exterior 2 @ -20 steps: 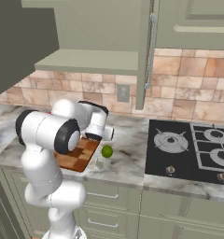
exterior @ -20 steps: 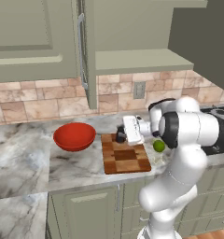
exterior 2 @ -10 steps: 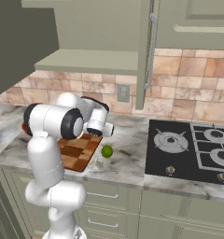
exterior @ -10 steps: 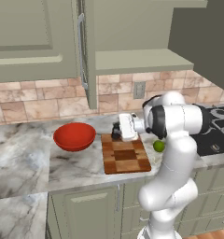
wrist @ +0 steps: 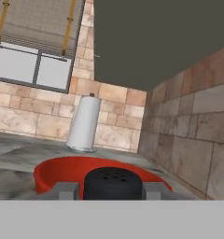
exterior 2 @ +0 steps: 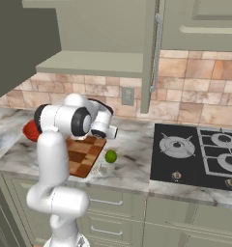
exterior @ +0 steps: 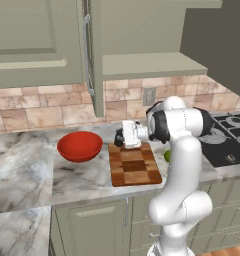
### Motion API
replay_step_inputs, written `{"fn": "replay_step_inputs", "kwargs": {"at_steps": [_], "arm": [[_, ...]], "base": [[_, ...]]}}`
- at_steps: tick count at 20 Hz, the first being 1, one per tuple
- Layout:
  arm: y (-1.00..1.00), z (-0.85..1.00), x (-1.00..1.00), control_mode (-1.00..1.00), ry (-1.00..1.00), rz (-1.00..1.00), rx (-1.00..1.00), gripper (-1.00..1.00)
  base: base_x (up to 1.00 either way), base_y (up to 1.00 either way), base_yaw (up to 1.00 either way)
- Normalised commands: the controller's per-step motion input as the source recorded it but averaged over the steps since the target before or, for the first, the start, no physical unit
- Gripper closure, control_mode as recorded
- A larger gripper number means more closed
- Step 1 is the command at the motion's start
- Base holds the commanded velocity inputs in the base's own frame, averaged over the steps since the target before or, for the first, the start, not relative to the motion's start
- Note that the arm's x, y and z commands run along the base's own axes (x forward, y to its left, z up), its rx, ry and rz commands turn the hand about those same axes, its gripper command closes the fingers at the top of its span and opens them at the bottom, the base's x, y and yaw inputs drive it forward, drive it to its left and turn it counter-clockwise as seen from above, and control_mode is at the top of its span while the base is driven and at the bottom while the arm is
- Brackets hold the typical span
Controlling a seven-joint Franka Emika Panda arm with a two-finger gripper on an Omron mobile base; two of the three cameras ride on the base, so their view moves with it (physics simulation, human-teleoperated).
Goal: Open the cabinet. Place the bowl and condiment on the counter. Then place the lime and garlic on the cutting board.
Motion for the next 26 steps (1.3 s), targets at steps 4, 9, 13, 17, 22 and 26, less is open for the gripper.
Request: {"fn": "replay_step_inputs", "kwargs": {"at_steps": [4, 9, 13, 17, 22, 26], "arm": [[0.05, -0.15, 0.52, -1.00, 0.00, 0.00, 0.00, 1.00], [0.01, -0.10, 0.47, -1.00, 0.00, 0.00, 0.00, 1.00], [0.00, -0.12, 0.45, -1.00, 0.00, 0.00, 0.00, 1.00], [0.00, -0.08, 0.36, -1.00, 0.00, 0.00, 0.00, 1.00], [0.02, -0.09, 0.33, -1.00, 0.00, 0.00, 0.00, 1.00], [0.07, -0.13, 0.32, -1.00, 0.02, 0.00, 0.00, 1.00]], "base": [[0.00, 0.00, 0.00], [0.00, 0.00, 0.00], [0.00, 0.00, 0.00], [0.00, 0.00, 0.00], [0.00, 0.00, 0.00], [0.00, 0.00, 0.00]]}}
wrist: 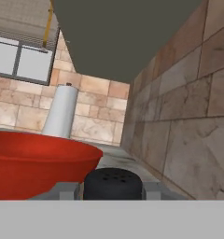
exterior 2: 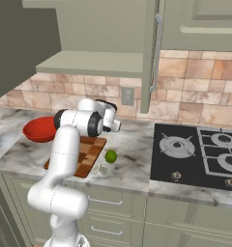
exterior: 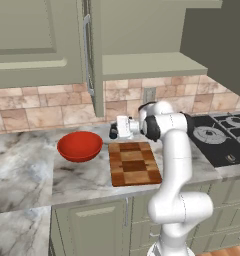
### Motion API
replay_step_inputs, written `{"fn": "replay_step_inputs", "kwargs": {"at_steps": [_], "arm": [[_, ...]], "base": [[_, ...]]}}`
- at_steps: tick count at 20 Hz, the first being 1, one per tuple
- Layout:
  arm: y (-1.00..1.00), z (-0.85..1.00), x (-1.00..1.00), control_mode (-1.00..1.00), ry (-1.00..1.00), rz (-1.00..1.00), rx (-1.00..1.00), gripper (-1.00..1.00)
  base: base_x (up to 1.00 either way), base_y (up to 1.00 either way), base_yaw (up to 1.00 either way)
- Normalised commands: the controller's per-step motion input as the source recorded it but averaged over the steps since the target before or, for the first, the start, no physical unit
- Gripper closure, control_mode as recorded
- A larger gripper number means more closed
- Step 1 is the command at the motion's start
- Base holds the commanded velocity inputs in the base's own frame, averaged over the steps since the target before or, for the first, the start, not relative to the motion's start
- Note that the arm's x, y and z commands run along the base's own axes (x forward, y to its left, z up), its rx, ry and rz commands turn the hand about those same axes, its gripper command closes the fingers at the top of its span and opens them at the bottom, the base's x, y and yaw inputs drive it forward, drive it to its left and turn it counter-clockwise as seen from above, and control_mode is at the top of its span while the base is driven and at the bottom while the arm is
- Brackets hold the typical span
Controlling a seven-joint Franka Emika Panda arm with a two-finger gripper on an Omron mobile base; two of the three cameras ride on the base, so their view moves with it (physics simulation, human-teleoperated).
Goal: Open the cabinet. Place the bowl and condiment on the counter. Then place the lime and garlic on the cutting board.
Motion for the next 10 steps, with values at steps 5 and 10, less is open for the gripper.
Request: {"fn": "replay_step_inputs", "kwargs": {"at_steps": [5, 10], "arm": [[0.10, -0.21, 0.34, -1.00, 0.03, 0.00, 0.00, 1.00], [0.10, -0.22, 0.37, -1.00, 0.00, 0.00, 0.00, 1.00]], "base": [[0.00, 0.00, 0.00], [0.00, 0.00, 0.00]]}}
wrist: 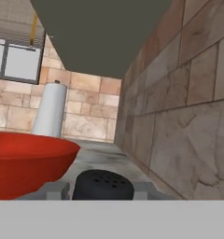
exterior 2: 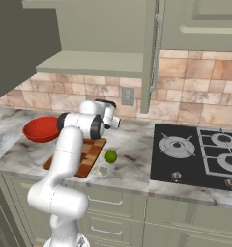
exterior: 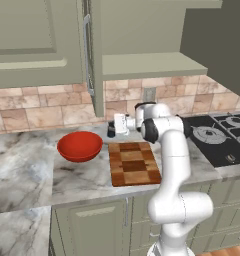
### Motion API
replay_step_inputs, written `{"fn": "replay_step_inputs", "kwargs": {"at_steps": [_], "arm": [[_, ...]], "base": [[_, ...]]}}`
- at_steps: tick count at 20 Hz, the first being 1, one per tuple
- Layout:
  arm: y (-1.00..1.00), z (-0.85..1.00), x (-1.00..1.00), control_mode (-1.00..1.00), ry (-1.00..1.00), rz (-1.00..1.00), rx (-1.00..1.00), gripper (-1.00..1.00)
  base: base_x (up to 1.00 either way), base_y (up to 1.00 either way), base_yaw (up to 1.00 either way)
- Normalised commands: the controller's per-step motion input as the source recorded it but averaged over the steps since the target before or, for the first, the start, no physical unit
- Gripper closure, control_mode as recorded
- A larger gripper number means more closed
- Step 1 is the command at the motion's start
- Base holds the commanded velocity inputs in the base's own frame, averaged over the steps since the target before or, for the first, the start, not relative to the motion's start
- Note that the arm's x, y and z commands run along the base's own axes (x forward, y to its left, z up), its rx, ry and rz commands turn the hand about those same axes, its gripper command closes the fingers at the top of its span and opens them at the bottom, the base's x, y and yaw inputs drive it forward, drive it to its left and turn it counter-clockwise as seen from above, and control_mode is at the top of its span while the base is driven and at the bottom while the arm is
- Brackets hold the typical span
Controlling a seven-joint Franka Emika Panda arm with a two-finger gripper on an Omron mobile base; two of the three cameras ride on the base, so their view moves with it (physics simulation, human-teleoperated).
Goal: Open the cabinet. Place the bowl and condiment on the counter. Then place the lime and garlic on the cutting board.
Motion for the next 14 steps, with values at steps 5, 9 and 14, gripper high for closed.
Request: {"fn": "replay_step_inputs", "kwargs": {"at_steps": [5, 9, 14], "arm": [[0.09, -0.25, 0.35, -1.00, 0.00, 0.00, -0.01, 1.00], [0.08, -0.33, 0.32, -1.00, 0.00, 0.00, -0.02, 1.00], [0.06, -0.35, 0.31, -1.00, 0.00, 0.00, -0.03, 1.00]], "base": [[0.00, 0.00, 0.00], [0.00, 0.00, 0.00], [0.00, 0.00, 0.00]]}}
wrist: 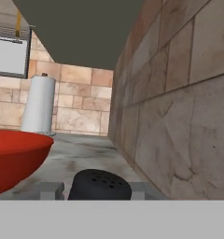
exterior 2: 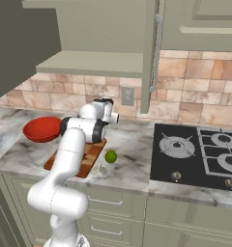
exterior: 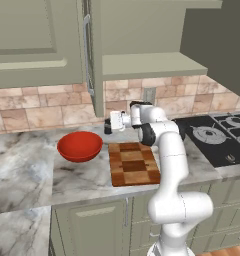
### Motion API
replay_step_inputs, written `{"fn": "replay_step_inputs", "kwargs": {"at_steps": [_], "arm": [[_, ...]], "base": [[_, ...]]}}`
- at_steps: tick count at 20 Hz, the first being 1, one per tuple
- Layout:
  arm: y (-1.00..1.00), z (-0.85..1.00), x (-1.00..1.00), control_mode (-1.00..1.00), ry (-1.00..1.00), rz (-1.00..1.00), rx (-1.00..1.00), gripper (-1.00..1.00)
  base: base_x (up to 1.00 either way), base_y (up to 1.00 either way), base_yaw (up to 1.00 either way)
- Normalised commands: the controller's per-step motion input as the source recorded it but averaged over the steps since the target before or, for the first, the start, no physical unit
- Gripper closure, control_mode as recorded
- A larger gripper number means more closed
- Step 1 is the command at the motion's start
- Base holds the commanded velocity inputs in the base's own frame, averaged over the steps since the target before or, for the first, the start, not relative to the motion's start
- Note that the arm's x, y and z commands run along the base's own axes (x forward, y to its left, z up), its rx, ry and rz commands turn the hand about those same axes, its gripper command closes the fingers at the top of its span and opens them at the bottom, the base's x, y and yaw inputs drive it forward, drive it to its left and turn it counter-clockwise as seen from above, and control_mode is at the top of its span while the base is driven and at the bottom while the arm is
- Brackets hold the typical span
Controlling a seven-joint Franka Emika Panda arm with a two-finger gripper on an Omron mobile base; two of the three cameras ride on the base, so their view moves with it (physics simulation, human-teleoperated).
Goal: Open the cabinet. Place the bowl and condiment on the counter. Then place the lime and garlic on the cutting board.
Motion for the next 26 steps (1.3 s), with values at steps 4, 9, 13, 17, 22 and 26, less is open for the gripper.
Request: {"fn": "replay_step_inputs", "kwargs": {"at_steps": [4, 9, 13, 17, 22, 26], "arm": [[0.04, -0.39, 0.24, -1.00, 0.01, 0.00, -0.02, 1.00], [0.00, -0.45, 0.11, -1.00, 0.00, 0.00, 0.00, 1.00], [0.00, -0.45, 0.06, -1.00, 0.00, 0.00, 0.00, 1.00], [0.00, -0.36, 0.00, -1.00, 0.01, 0.00, 0.00, 1.00], [-0.02, -0.29, 0.00, -1.00, 0.01, 0.00, 0.00, -1.00], [-0.19, -0.13, 0.00, -1.00, 0.00, 0.00, 0.03, -1.00]], "base": [[0.00, 0.00, 0.00], [0.00, 0.00, 0.00], [0.00, 0.00, 0.00], [0.00, 0.00, 0.00], [0.00, 0.00, 0.00], [0.00, 0.00, 0.00]]}}
